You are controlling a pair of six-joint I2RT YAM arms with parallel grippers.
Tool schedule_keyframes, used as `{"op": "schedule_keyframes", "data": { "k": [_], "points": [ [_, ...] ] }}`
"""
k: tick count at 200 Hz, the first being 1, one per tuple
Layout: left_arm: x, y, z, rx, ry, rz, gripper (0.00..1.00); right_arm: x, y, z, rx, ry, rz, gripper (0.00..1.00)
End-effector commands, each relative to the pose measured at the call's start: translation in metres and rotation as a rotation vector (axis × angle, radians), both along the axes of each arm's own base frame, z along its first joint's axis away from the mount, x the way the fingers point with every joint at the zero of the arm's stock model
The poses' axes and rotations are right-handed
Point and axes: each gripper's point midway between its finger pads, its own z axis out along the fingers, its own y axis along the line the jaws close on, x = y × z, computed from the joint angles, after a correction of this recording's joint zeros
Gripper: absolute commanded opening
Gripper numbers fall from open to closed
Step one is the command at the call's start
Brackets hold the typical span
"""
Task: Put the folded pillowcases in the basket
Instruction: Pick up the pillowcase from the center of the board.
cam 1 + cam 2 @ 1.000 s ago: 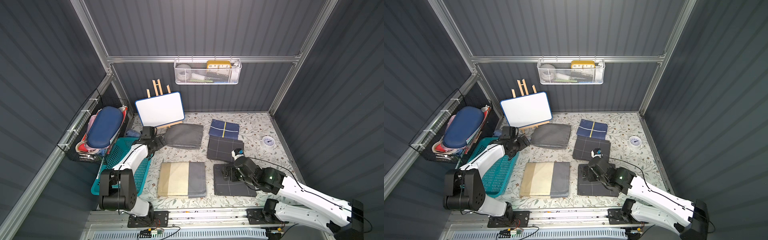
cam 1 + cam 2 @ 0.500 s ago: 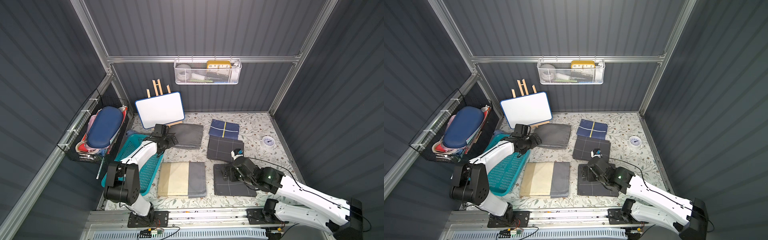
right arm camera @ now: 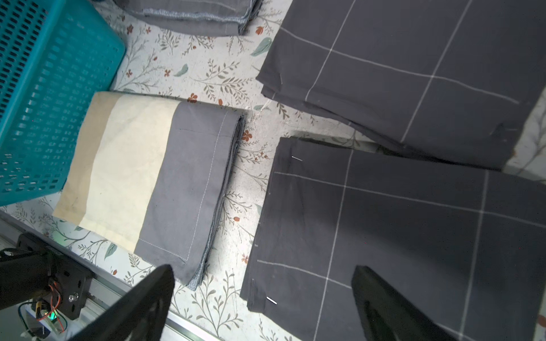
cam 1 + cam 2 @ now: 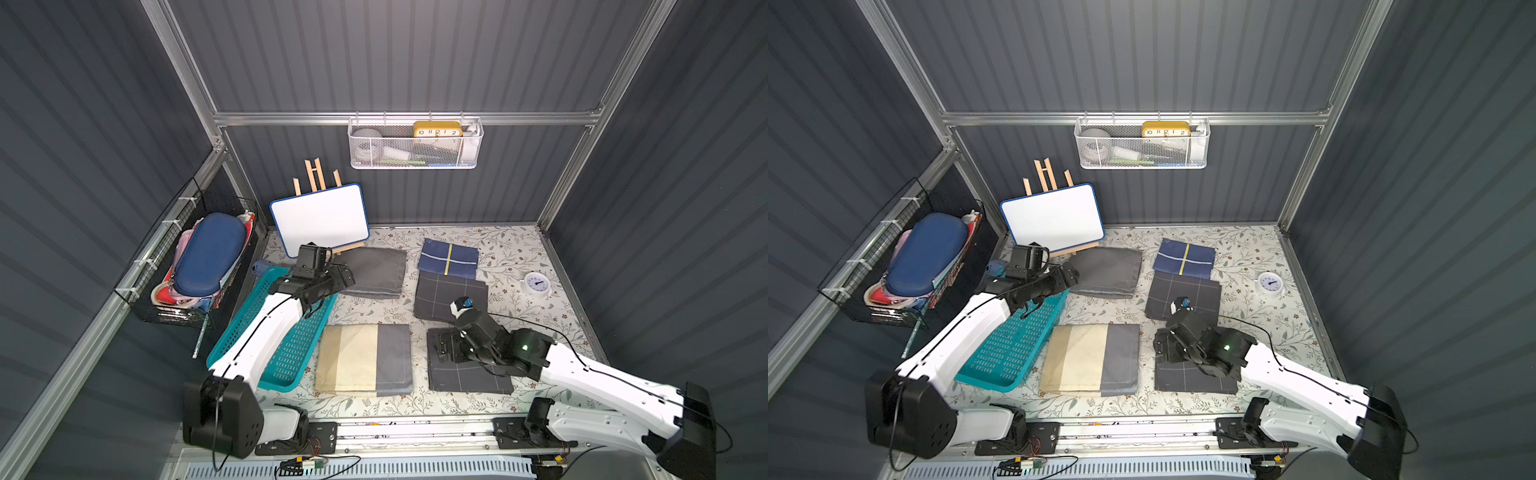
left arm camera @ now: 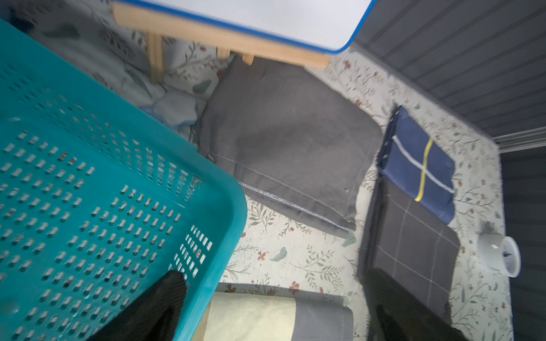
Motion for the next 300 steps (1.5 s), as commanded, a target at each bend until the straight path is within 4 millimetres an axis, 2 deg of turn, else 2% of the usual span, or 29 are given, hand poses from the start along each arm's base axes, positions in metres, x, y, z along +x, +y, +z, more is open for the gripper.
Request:
{"op": "schedule_keyframes", "data": {
  "k": [1, 4, 26, 61, 96, 160, 190, 211, 220, 245, 263, 280, 295, 300],
  "points": [
    [-0.030, 0.011, 0.019, 0.024, -0.048, -0.010, 1.00, 0.004, 0.031, 0.008, 0.014, 0.006, 0.082, 0.98],
    [-0.033, 0.011, 0.021, 0.022, -0.055, -0.014, 1.00, 0.004, 0.036, 0.000, -0.004, 0.026, 0.087, 0.98],
    [-0.049, 0.013, 0.030, 0.015, -0.087, -0.029, 1.00, 0.004, 0.064, -0.019, -0.027, 0.081, 0.109, 0.93],
    [-0.062, 0.019, 0.041, 0.022, -0.151, -0.031, 1.00, 0.000, 0.094, -0.052, -0.045, 0.161, 0.101, 0.86],
    [-0.063, 0.014, 0.053, 0.010, -0.211, -0.069, 1.00, 0.005, 0.099, -0.078, -0.071, 0.199, 0.036, 0.80],
    [-0.063, 0.007, 0.046, 0.003, -0.219, -0.113, 1.00, 0.005, 0.112, -0.112, -0.055, 0.263, 0.002, 0.72],
    [-0.065, 0.007, 0.048, 0.004, -0.226, -0.117, 1.00, 0.005, 0.108, -0.127, -0.096, 0.287, -0.029, 0.70],
    [-0.064, 0.007, 0.049, 0.009, -0.236, -0.124, 1.00, 0.004, 0.108, -0.135, -0.108, 0.304, -0.030, 0.63],
    [-0.064, 0.005, 0.049, 0.008, -0.237, -0.136, 1.00, 0.003, 0.110, -0.137, -0.104, 0.311, -0.023, 0.56],
    [-0.062, -0.003, 0.047, -0.005, -0.232, -0.178, 1.00, 0.005, 0.112, -0.132, -0.107, 0.289, -0.007, 0.31],
    [-0.061, -0.009, 0.048, -0.015, -0.234, -0.210, 1.00, 0.013, 0.104, -0.113, -0.134, 0.217, -0.006, 0.13],
    [-0.062, -0.016, 0.051, -0.032, -0.249, -0.255, 1.00, 0.022, 0.098, -0.081, -0.148, 0.114, 0.034, 0.00],
    [-0.064, -0.025, 0.055, -0.057, -0.268, -0.308, 1.00, 0.024, 0.103, -0.043, -0.122, 0.023, 0.144, 0.00],
    [-0.066, -0.029, 0.058, -0.067, -0.278, -0.332, 1.00, 0.021, 0.099, -0.030, -0.135, 0.000, 0.178, 0.00]
  ]
}}
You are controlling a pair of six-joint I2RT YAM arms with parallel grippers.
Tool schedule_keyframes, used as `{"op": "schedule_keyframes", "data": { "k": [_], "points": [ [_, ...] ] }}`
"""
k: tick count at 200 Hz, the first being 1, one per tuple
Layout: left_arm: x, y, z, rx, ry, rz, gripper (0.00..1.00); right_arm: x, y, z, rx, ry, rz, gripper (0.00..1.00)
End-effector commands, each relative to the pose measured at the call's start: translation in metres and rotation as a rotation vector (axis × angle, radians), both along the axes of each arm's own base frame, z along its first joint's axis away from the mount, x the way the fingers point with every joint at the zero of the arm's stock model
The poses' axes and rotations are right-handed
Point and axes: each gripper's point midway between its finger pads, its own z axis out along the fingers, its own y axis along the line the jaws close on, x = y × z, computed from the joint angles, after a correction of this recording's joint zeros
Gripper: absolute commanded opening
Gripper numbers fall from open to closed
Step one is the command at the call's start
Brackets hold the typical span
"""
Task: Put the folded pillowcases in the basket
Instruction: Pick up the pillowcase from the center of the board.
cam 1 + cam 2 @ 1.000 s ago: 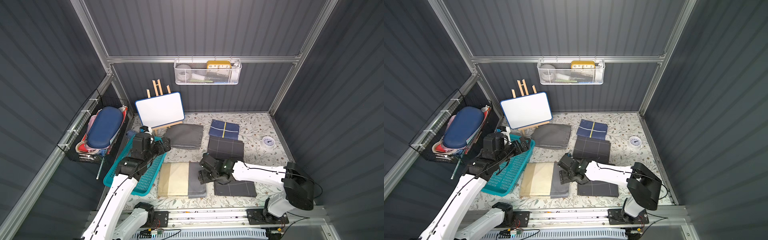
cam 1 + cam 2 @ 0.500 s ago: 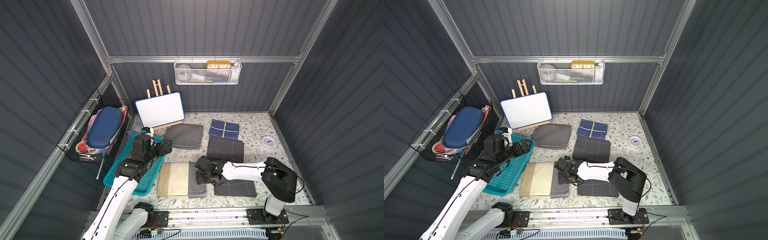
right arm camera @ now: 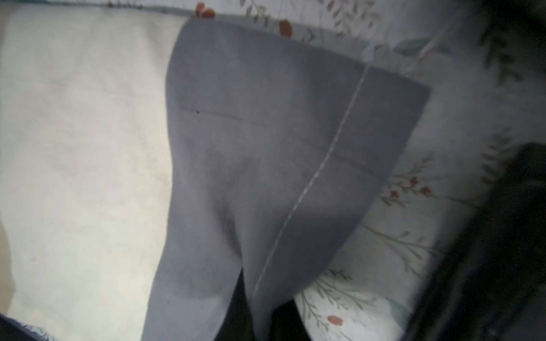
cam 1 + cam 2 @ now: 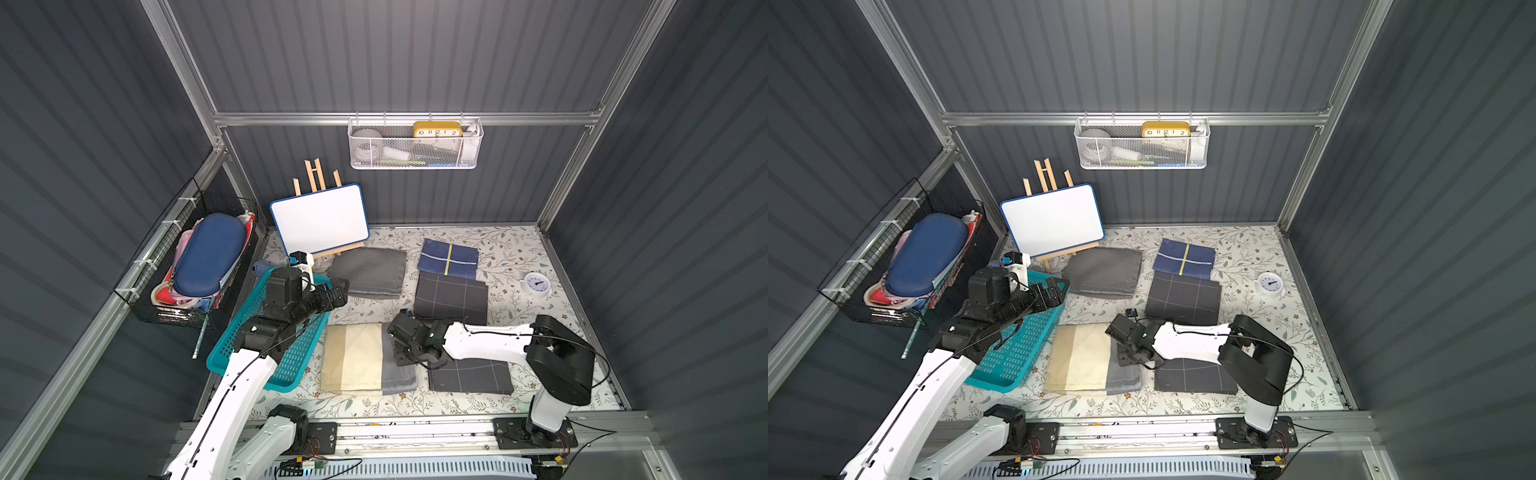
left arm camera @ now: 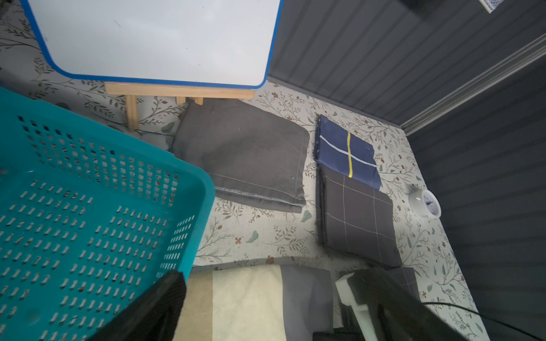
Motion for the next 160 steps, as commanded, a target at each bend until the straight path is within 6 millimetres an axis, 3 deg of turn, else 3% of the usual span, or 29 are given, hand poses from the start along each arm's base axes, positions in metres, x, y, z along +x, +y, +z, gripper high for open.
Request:
{"op": "schedule_keyframes", "data": {
  "k": [1, 22, 43, 100, 160],
  "points": [
    [-0.004, -0.020, 0.012, -0.030, -0.060, -0.135, 1.00, 0.009, -0.008, 0.065, -0.016, -0.171, 0.144, 0.00],
    [-0.012, -0.035, 0.020, -0.070, -0.101, -0.237, 1.00, 0.007, -0.017, 0.119, -0.031, -0.301, 0.270, 0.00],
    [-0.024, -0.049, 0.029, -0.114, -0.164, -0.343, 1.00, -0.003, -0.028, 0.157, -0.052, -0.378, 0.411, 0.00],
    [-0.064, -0.071, 0.070, -0.170, -0.411, -0.584, 1.00, -0.028, -0.061, 0.224, -0.212, -0.531, 0.621, 0.00],
    [-0.108, -0.091, 0.073, -0.235, -0.496, -0.871, 1.00, -0.057, -0.071, 0.283, -0.306, -0.646, 0.813, 0.00]
  ]
}}
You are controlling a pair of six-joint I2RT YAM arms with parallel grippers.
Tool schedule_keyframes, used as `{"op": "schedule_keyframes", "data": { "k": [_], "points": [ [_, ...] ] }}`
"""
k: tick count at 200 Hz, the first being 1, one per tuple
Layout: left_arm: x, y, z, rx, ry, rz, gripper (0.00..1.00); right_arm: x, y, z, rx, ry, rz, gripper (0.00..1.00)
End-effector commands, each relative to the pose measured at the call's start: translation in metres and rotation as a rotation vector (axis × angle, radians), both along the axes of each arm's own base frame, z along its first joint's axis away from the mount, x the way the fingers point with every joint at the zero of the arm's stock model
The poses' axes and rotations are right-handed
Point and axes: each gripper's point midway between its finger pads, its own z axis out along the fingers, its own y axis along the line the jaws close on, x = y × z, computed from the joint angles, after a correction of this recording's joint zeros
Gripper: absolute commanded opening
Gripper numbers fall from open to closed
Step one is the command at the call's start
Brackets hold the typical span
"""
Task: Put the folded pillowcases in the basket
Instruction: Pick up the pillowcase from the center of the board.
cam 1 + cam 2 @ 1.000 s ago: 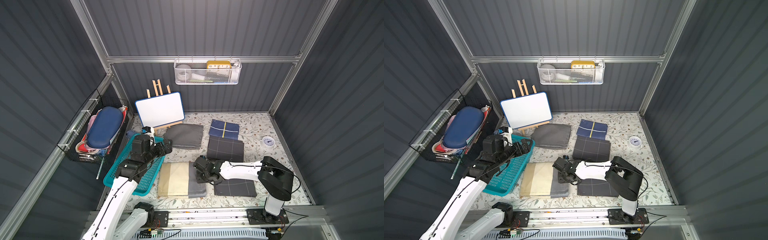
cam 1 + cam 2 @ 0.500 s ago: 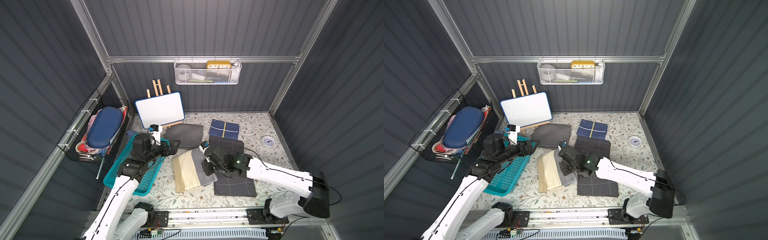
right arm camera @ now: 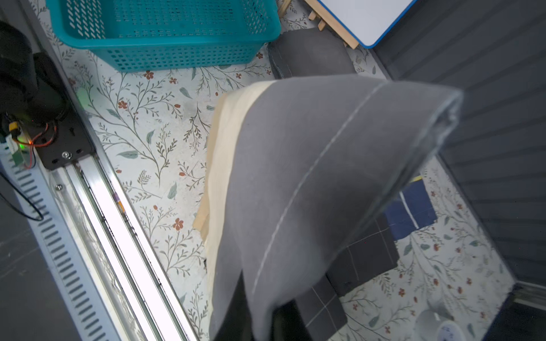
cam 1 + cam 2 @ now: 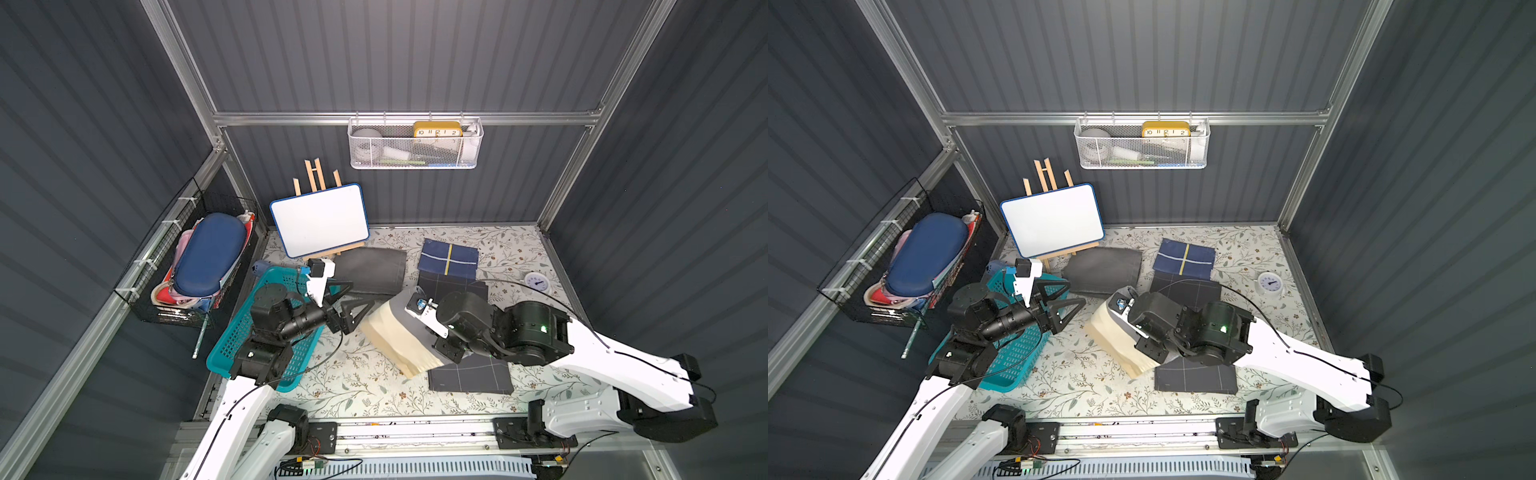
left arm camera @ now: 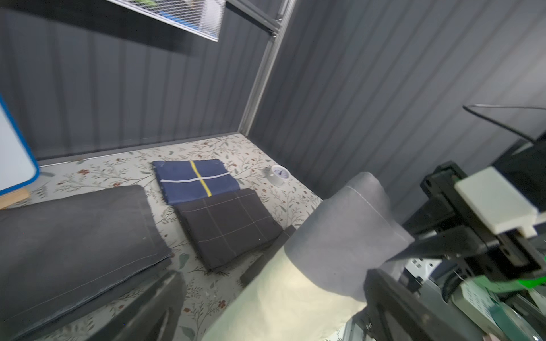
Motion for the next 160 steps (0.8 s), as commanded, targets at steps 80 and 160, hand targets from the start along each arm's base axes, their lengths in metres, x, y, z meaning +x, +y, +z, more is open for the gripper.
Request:
{"op": "schedule_keyframes", "data": {
  "k": [80, 160],
  "points": [
    [-0.081, -0.041, 0.014, -0.032, -0.066, -0.496, 1.00, -0.017, -0.008, 0.060, -0.102, -0.168, 0.149, 0.00],
    [-0.077, -0.074, -0.010, 0.039, -0.023, -0.506, 0.82, -0.008, -0.009, 0.071, -0.109, -0.247, 0.147, 0.00]
  ]
}}
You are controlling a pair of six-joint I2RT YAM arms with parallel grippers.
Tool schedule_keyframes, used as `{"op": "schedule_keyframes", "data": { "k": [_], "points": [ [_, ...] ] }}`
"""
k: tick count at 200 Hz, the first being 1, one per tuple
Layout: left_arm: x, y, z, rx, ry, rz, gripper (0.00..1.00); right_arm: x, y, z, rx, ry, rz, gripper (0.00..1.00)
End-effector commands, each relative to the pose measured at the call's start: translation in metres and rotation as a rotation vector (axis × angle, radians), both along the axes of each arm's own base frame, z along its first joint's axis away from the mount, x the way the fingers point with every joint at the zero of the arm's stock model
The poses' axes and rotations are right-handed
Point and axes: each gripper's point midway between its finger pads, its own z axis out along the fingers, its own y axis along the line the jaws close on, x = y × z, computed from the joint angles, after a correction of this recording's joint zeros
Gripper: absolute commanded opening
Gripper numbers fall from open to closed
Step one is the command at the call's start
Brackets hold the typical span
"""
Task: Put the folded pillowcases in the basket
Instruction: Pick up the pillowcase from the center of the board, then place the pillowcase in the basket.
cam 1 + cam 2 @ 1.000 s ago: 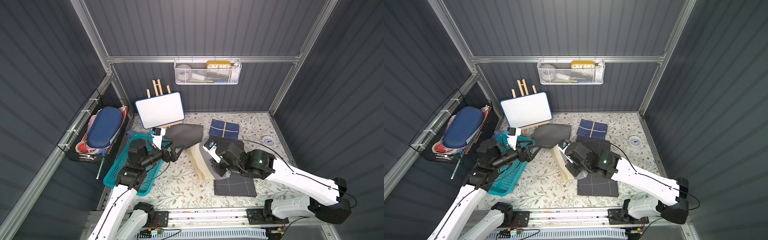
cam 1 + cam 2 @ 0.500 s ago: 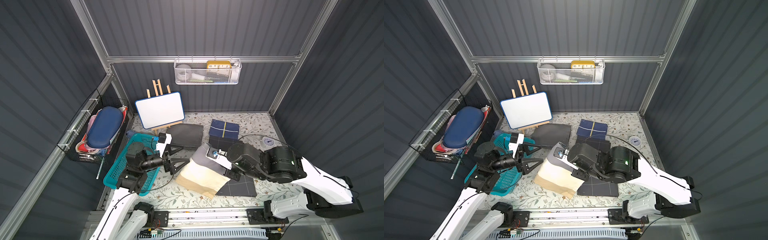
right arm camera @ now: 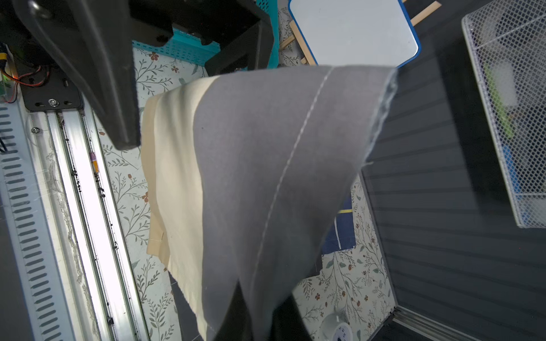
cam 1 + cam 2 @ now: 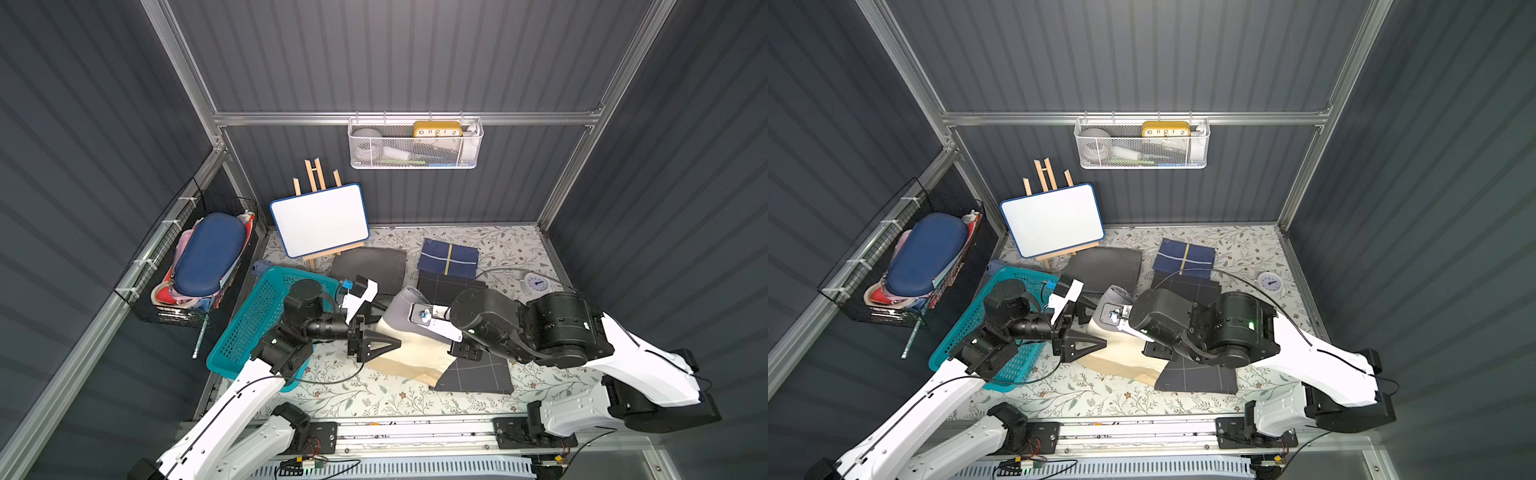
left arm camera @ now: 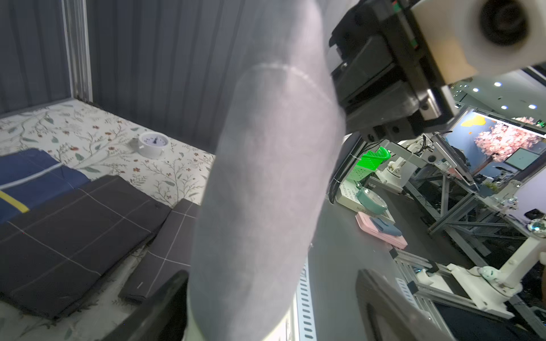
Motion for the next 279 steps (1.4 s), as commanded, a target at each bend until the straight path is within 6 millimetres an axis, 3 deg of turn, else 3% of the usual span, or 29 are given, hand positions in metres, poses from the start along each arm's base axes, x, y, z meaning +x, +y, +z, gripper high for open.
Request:
{"op": "schedule_keyframes", "data": {
  "k": [1, 20, 52, 69, 87, 94, 119, 127, 153, 156, 191, 230, 250, 279],
  "points": [
    [0.004, -0.006, -0.001, 0.016, -0.033, 0.021, 0.82, 0.006, -0.003, 0.018, 0.042, -0.060, -0.022, 0.00],
    [0.006, -0.008, -0.002, 0.025, -0.041, 0.045, 0.75, 0.010, -0.007, 0.022, 0.049, -0.086, -0.043, 0.00],
    [0.020, -0.006, 0.002, 0.043, -0.052, 0.143, 0.46, 0.021, -0.018, 0.024, 0.048, -0.148, -0.108, 0.00],
    [0.030, -0.004, 0.003, 0.061, -0.056, 0.204, 0.27, 0.023, -0.018, 0.022, 0.063, -0.152, -0.121, 0.00],
    [0.048, -0.001, 0.004, 0.105, -0.059, 0.301, 0.00, 0.027, -0.017, 0.021, 0.074, -0.162, -0.148, 0.00],
    [0.057, 0.002, 0.004, 0.133, -0.062, 0.356, 0.00, 0.031, -0.019, 0.021, 0.079, -0.180, -0.177, 0.00],
    [0.082, 0.015, 0.015, 0.201, -0.080, 0.512, 0.00, 0.041, -0.023, 0.013, 0.087, -0.217, -0.242, 0.47],
    [0.087, 0.018, 0.019, 0.230, -0.070, 0.545, 0.00, 0.043, -0.024, 0.011, 0.096, -0.225, -0.264, 0.58],
    [0.106, 0.029, 0.018, 0.378, 0.015, 0.645, 0.00, 0.050, -0.033, 0.004, 0.135, -0.244, -0.334, 0.79],
    [0.107, 0.030, 0.018, 0.394, 0.028, 0.653, 0.00, 0.049, -0.041, 0.010, 0.166, -0.247, -0.346, 0.81],
    [0.111, 0.056, 0.014, 0.579, 0.201, 0.796, 0.00, 0.057, -0.064, 0.007, 0.249, -0.269, -0.452, 0.87],
    [0.122, 0.123, 0.005, 0.843, 0.333, 1.163, 0.00, 0.053, -0.076, -0.003, 0.341, -0.247, -0.484, 0.87],
    [0.132, 0.139, 0.010, 0.811, 0.376, 1.223, 0.00, 0.051, -0.079, -0.009, 0.369, -0.231, -0.485, 0.87],
    [0.147, 0.187, 0.016, 0.821, 0.375, 1.379, 0.00, 0.047, -0.084, -0.019, 0.368, -0.206, -0.489, 0.87]
  ]
}}
